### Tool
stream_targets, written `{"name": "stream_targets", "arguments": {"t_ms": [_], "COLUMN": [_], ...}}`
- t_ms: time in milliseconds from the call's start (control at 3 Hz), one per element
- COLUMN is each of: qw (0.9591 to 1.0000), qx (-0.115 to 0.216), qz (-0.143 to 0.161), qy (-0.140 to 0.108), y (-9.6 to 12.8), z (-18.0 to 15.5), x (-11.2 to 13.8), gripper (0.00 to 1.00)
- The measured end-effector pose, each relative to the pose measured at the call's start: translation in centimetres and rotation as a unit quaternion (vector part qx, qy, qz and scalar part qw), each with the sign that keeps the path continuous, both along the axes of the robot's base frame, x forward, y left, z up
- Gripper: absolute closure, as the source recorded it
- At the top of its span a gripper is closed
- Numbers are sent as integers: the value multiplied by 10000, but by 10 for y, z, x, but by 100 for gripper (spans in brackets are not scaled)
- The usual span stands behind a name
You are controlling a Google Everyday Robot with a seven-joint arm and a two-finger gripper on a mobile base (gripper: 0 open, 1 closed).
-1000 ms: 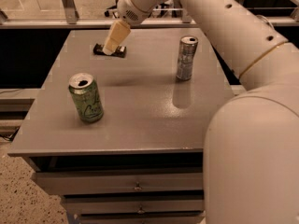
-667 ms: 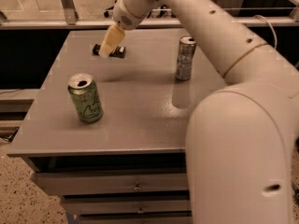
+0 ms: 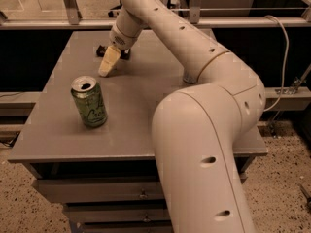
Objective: Move rxbar chocolate near redbull can
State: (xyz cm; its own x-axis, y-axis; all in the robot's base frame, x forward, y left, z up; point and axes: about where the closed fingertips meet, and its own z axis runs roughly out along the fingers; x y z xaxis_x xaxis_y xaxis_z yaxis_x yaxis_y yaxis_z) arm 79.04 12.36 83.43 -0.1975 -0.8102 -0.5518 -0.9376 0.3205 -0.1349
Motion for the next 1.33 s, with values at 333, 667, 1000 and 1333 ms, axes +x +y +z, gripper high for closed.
{"name": "stream_targets", "arguments": {"t_ms": [333,667,1000,1333], "qw": [9999,9996,9995,9996], "qx": [-36,-9,82,227], "qz": [-135,-256,-284,-188], "qy": [89,117,87,-54], "y": [-3,-9,-15,-19], "z": [-7,-5,5,30], "x": [7,13,13,4], "gripper": [6,23,47,78]}}
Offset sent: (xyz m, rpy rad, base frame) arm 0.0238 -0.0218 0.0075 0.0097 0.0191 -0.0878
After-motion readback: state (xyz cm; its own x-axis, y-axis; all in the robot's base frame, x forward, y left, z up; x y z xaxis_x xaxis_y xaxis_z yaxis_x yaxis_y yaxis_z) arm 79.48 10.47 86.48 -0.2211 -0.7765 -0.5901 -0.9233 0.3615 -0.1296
